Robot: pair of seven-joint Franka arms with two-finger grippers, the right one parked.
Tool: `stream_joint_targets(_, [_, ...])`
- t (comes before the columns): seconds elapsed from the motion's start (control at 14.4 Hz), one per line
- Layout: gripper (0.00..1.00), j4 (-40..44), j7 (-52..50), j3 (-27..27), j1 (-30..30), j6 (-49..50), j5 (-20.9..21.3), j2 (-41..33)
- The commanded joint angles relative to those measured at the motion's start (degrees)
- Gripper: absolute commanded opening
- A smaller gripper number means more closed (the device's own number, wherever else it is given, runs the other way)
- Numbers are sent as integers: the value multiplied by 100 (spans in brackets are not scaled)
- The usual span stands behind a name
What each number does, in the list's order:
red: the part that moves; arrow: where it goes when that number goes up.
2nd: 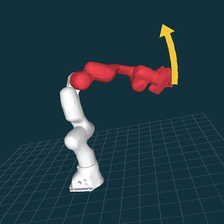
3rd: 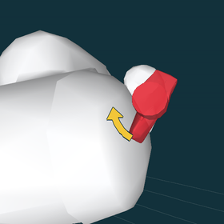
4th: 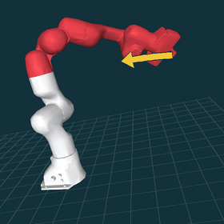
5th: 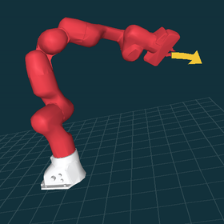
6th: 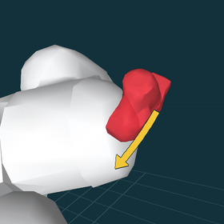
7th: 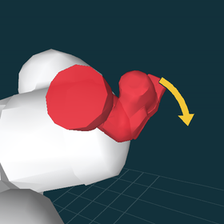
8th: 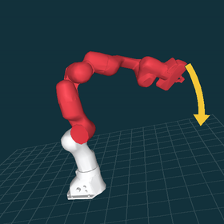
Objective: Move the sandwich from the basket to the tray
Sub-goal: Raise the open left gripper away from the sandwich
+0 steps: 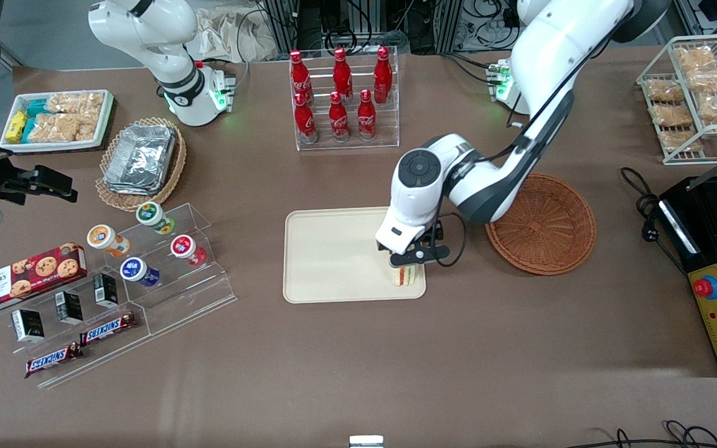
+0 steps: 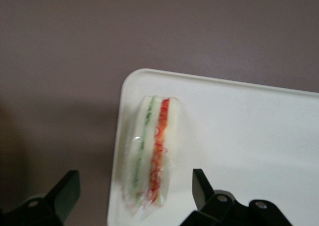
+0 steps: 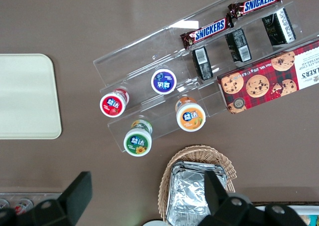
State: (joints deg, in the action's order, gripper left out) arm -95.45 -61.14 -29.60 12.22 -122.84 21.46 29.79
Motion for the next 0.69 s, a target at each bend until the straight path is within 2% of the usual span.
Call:
stream_joint_targets(0.0, [100,-123,-12,-19,-412,628,-518,-999])
stream_joint_targets(0.14, [100,-185,102,-19,-772,961,-1002,-1544])
stream_joint_targets(0.28, [100,-194,627,155,-817,1549,-1231,-2010])
stream_joint_targets(0.49, [100,-290,2056,1164,-695,2165,-2065,-2775])
stream_joint_targets(0.62, [100,-352,3313,1762,-581,2771,-2278,-3180])
